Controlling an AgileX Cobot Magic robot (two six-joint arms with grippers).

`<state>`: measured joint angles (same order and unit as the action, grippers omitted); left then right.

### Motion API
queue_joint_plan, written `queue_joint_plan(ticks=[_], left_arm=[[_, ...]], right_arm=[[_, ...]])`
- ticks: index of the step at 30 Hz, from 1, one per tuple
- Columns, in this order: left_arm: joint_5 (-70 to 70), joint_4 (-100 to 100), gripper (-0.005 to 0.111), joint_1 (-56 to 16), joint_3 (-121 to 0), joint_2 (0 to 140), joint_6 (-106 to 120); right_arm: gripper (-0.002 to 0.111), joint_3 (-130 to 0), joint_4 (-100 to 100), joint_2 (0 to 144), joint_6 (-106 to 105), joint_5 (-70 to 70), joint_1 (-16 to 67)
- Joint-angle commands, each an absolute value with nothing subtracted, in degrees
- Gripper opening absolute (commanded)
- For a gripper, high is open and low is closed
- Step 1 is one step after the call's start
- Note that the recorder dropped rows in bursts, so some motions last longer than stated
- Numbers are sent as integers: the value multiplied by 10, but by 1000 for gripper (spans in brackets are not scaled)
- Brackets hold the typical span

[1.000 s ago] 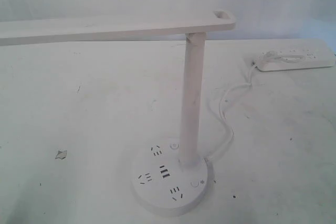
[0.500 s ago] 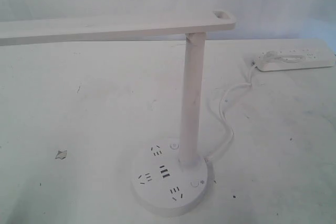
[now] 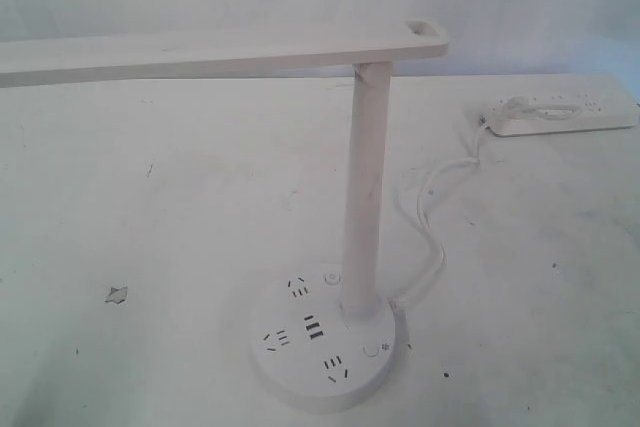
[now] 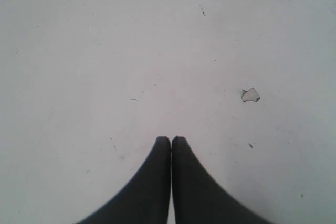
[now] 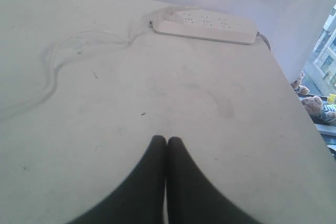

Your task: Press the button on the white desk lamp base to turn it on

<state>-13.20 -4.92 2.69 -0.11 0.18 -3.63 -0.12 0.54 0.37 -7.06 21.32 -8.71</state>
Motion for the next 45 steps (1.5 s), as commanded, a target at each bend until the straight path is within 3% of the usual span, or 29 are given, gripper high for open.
queue_joint_plan(ticks=[1, 4, 9, 16, 21, 25, 28, 31, 40, 45], left_arm=[[-133, -48, 0, 27, 0, 0, -37], [-133, -48, 0, 27, 0, 0, -37], [-133, -48, 0, 27, 0, 0, -37], [-133, -48, 0, 27, 0, 0, -37], [-133, -48, 0, 27, 0, 0, -37], [-133, -48, 0, 27, 0, 0, -37], [-133, -48, 0, 27, 0, 0, -37], [-133, -48, 0, 27, 0, 0, -37], [-133, -48, 0, 27, 0, 0, -37], [-133, -48, 0, 27, 0, 0, -37]], right_arm=[[0, 0, 12, 0, -74, 204, -86], [0, 0, 39, 0, -77, 160, -86], [0, 0, 47, 0, -77, -37, -86], [0, 0, -13, 0, 273, -283, -86], [0, 0, -14, 0, 308, -358, -86], [0, 0, -21, 0, 454, -427, -86], [0, 0, -20, 0, 563, -570, -86], [0, -16, 0, 0, 569, -627, -86], [0, -199, 320, 93, 647, -662, -86], [0, -232, 480, 178, 725, -700, -86]])
